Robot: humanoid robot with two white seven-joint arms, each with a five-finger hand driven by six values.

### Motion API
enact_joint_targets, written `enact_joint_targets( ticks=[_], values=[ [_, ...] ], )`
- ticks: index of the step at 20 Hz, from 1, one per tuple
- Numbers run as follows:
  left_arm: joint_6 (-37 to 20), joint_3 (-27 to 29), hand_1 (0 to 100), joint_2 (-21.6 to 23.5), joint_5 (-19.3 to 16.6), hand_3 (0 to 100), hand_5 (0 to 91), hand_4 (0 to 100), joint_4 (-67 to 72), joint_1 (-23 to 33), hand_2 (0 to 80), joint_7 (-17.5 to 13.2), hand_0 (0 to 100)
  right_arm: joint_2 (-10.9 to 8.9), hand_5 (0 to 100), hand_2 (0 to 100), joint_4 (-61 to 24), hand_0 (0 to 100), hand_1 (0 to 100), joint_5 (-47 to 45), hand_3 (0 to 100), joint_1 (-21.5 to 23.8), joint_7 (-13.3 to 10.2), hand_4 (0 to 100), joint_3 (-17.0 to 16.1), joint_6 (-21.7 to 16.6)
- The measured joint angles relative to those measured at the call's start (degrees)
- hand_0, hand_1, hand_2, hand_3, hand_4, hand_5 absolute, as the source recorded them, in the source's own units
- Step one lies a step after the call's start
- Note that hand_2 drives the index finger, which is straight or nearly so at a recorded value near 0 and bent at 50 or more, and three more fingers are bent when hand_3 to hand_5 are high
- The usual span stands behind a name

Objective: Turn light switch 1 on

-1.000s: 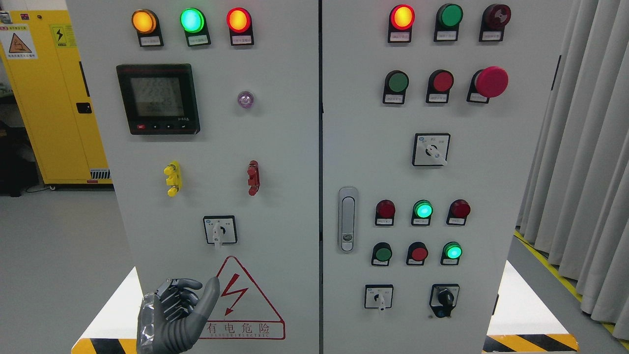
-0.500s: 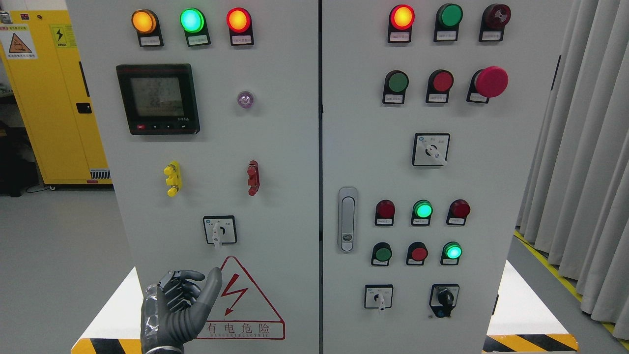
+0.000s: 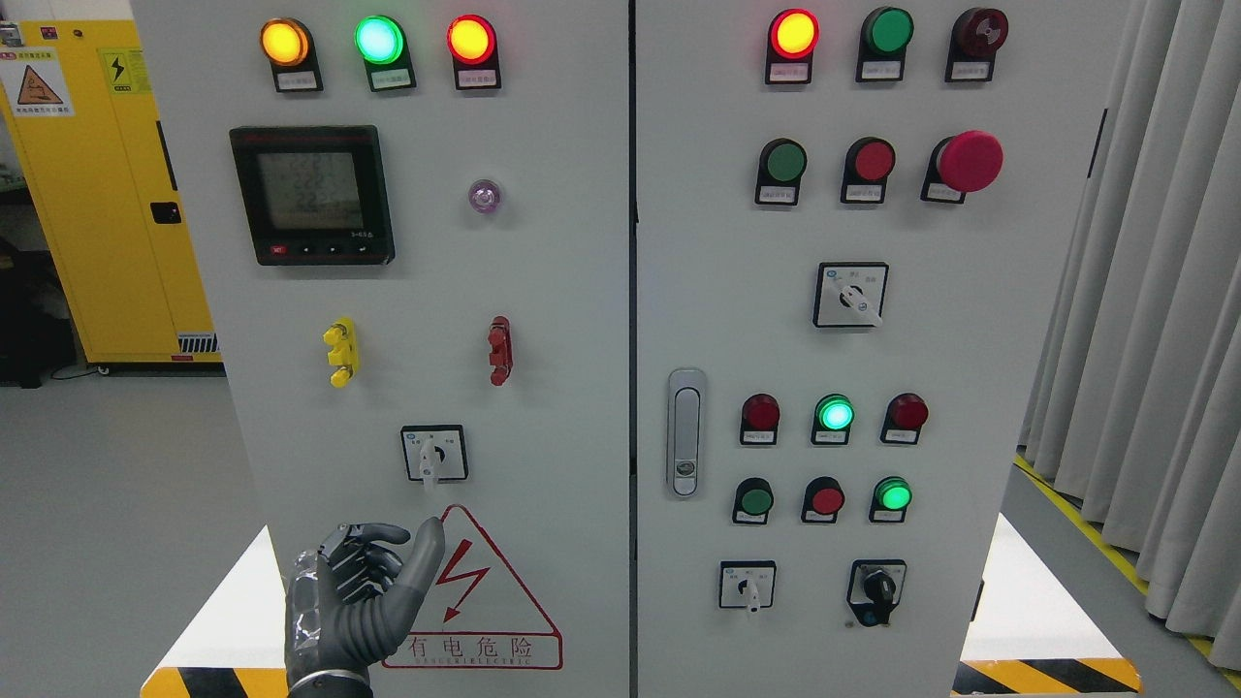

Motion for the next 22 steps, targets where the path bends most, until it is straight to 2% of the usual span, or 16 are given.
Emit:
enact_joint_targets(
  ticks=[22],
  values=[
    [1.95,-0.10,71,-0.82,-0.16,84,87.3,89,1.69,-4.06,55.5,0.94,19,0.00,0,4,0.00,0,50,0.00,0,0.00,0.00,0,0.00,0.00]
  ],
)
